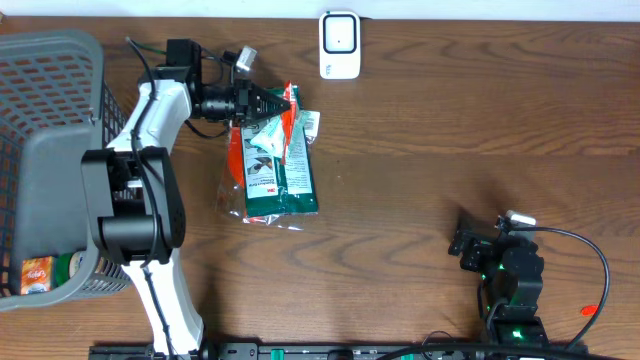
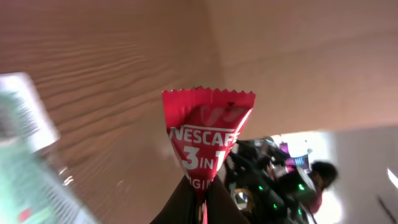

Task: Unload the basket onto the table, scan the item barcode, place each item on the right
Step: 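Release the Nescafe stick onto the table right of the gloves bag, then move the open left gripper back into the basket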

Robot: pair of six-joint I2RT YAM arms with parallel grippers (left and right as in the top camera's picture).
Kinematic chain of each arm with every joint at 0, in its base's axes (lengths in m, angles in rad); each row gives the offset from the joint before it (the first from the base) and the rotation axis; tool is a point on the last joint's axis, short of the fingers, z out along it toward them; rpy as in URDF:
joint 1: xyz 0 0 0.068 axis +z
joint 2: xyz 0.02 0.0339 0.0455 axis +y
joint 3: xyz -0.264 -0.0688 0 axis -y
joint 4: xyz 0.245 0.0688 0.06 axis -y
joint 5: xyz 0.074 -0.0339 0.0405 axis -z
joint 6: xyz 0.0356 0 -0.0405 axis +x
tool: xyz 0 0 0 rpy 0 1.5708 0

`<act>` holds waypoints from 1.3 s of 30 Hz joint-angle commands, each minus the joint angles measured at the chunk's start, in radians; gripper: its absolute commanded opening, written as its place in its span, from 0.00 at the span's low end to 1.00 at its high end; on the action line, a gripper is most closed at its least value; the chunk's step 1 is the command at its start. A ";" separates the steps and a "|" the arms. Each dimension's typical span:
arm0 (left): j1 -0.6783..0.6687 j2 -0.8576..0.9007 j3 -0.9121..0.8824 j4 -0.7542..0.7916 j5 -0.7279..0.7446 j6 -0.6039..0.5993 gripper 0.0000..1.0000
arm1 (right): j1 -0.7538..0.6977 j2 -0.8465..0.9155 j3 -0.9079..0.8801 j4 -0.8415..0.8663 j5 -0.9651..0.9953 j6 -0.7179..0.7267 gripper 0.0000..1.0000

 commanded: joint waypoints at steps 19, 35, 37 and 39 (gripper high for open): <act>-0.020 -0.003 0.000 0.002 0.028 0.222 0.63 | 0.002 0.000 -0.002 -0.002 0.021 0.011 0.99; -0.021 -0.096 0.027 0.220 -0.109 -0.129 0.75 | 0.002 0.000 -0.002 -0.002 0.021 0.011 0.99; -0.021 -0.138 0.043 0.315 -0.142 -0.241 0.76 | 0.002 0.000 -0.002 -0.002 0.021 0.011 0.99; -0.021 -0.192 0.053 0.406 -0.177 -0.333 0.76 | 0.002 0.000 -0.002 -0.002 0.021 0.011 0.99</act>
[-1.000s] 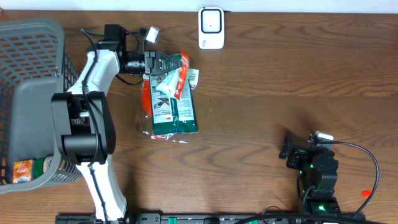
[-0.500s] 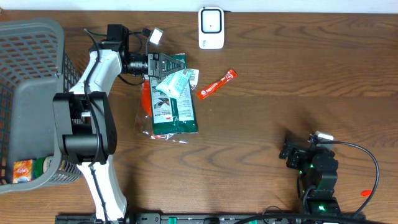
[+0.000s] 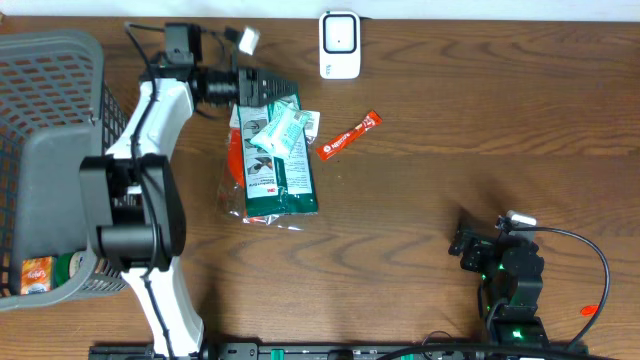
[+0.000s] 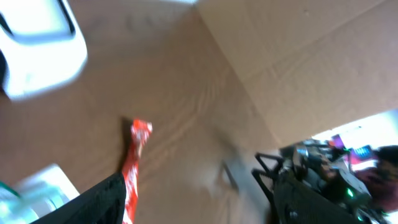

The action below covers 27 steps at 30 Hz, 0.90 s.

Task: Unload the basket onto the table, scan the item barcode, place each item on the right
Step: 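Move the open left gripper back into the basket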

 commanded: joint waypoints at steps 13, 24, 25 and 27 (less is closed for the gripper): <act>0.000 -0.715 0.051 -0.022 -1.276 -0.298 0.84 | 0.002 0.000 -0.002 0.007 0.011 0.011 0.99; 0.000 -0.905 0.051 -0.387 -2.207 -0.478 0.83 | 0.002 0.000 -0.002 0.011 0.011 0.012 0.99; 0.000 -0.900 0.051 -0.426 -2.238 -0.496 0.84 | 0.002 0.000 -0.002 0.011 0.011 0.012 0.99; 0.000 -0.886 0.051 -0.513 -2.274 -0.535 0.83 | 0.002 0.000 -0.002 0.012 0.011 0.013 0.99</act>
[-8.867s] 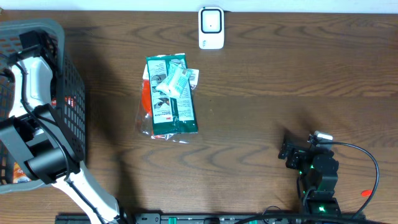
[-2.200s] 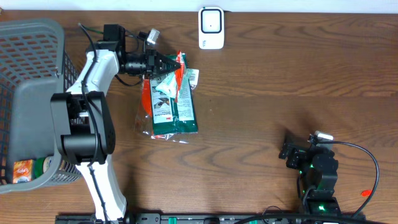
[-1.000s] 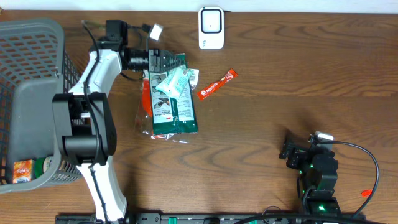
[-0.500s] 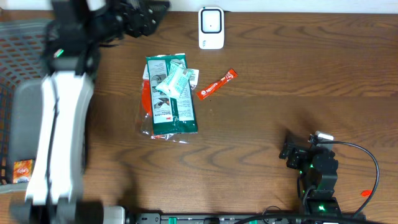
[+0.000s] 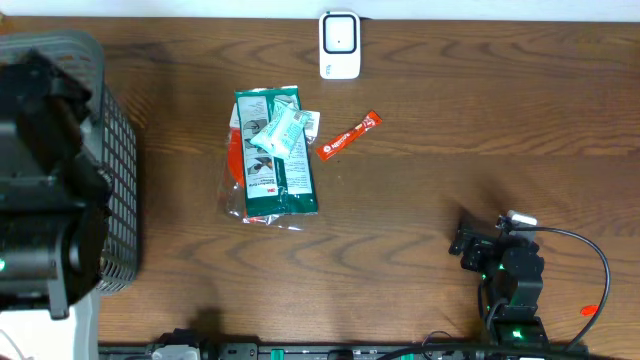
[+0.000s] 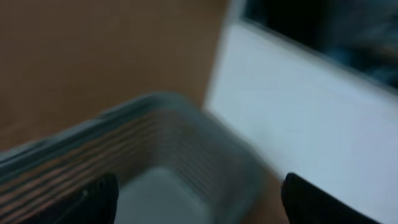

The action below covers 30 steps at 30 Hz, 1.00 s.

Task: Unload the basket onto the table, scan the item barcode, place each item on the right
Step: 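Move the open left gripper back into the basket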

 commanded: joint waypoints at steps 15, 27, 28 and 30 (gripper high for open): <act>0.313 0.246 -0.001 -0.436 0.153 -0.362 0.84 | 0.002 0.000 -0.002 0.011 0.006 0.038 0.99; 0.512 0.382 -0.001 -0.473 0.348 -0.359 0.82 | 0.002 0.000 -0.002 0.010 0.006 0.038 0.99; 0.512 0.391 -0.002 -0.474 0.347 -0.359 0.82 | 0.002 0.000 -0.002 0.010 0.006 0.038 0.99; 0.512 0.399 -0.002 -0.468 0.364 -0.362 0.81 | 0.002 0.000 -0.002 0.010 0.006 0.038 0.99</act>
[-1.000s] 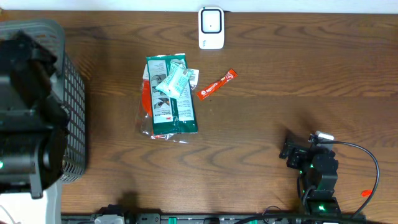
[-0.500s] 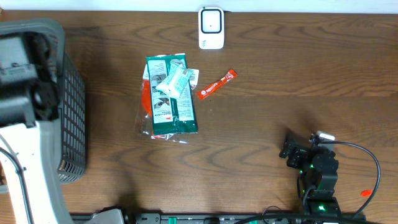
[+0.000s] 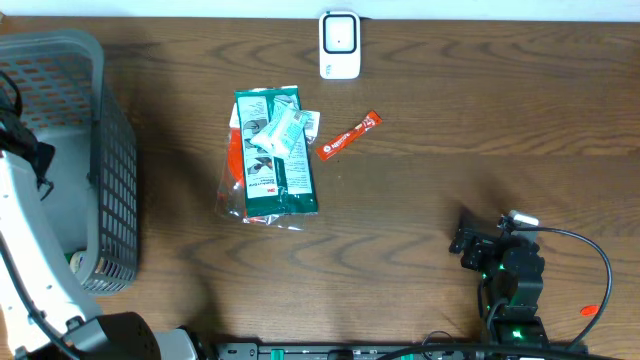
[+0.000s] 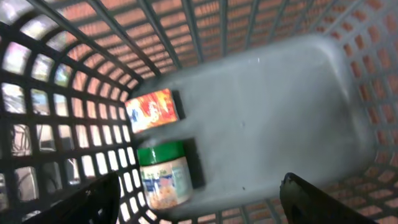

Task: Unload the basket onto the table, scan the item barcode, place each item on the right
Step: 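Move the open left gripper back into the basket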

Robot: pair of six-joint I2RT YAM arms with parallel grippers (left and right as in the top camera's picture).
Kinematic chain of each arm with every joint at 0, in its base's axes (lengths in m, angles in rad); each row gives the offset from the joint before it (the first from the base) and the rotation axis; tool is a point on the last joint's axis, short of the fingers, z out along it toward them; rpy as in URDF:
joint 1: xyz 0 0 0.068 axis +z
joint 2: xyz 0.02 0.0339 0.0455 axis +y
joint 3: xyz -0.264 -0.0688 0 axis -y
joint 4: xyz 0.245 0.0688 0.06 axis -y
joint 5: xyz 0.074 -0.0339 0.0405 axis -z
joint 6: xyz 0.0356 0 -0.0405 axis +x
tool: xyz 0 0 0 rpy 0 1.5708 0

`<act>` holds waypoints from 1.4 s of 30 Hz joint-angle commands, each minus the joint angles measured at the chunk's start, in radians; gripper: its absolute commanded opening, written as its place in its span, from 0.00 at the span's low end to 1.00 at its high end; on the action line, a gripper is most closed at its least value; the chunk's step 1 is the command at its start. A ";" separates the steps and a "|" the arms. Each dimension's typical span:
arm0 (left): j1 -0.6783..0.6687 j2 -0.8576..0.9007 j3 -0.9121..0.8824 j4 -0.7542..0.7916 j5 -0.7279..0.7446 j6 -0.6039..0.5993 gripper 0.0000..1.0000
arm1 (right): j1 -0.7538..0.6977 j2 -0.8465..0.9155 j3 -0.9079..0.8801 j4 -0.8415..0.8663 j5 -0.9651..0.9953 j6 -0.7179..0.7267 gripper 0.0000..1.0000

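Observation:
In the left wrist view my left gripper (image 4: pixel 200 182) is open and empty, looking down into the grey mesh basket (image 4: pixel 292 93). On the basket floor lie a green-lidded jar (image 4: pixel 163 175) and an orange packet (image 4: pixel 153 110). In the overhead view the white scanner (image 3: pixel 339 44) stands at the table's far edge. A red Nescafe stick (image 3: pixel 350 133) lies below it, beside the green packets (image 3: pixel 272 152). My left arm (image 3: pixel 28 240) reaches over the basket (image 3: pixel 110 170). My right gripper (image 3: pixel 468 243) rests at the front right, its jaws too small to read.
The basket fills the table's left end, and its tall mesh walls surround my left gripper. A cable (image 3: pixel 585 260) loops round the right arm's base. Bare wood shows between the packets and the right arm.
My left arm has moved from above the basket's rim to over its inside. The wrist view now shows the jar and the orange packet. The table items and right arm have not moved.
My left gripper was first shut on the red Nescafe stick beside the green packets. Then it was open, and the stick lay on the table right of the packets. Then the arm was over the basket's rim, and now the gripper looks into the basket.

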 commanded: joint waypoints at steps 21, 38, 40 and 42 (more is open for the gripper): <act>0.005 0.163 -0.055 -0.168 0.038 -0.539 0.81 | 0.002 0.000 -0.002 -0.005 0.005 0.021 0.99; 0.105 0.198 -0.169 -0.147 0.005 -0.568 0.81 | 0.002 0.000 -0.002 -0.012 0.006 0.023 0.99; 0.114 0.198 -0.201 -0.142 0.005 -0.575 0.81 | 0.002 0.000 -0.002 -0.012 0.006 0.023 0.99; 0.120 0.198 -0.235 -0.126 0.005 -0.575 0.81 | 0.002 0.000 -0.002 -0.012 0.005 0.023 0.99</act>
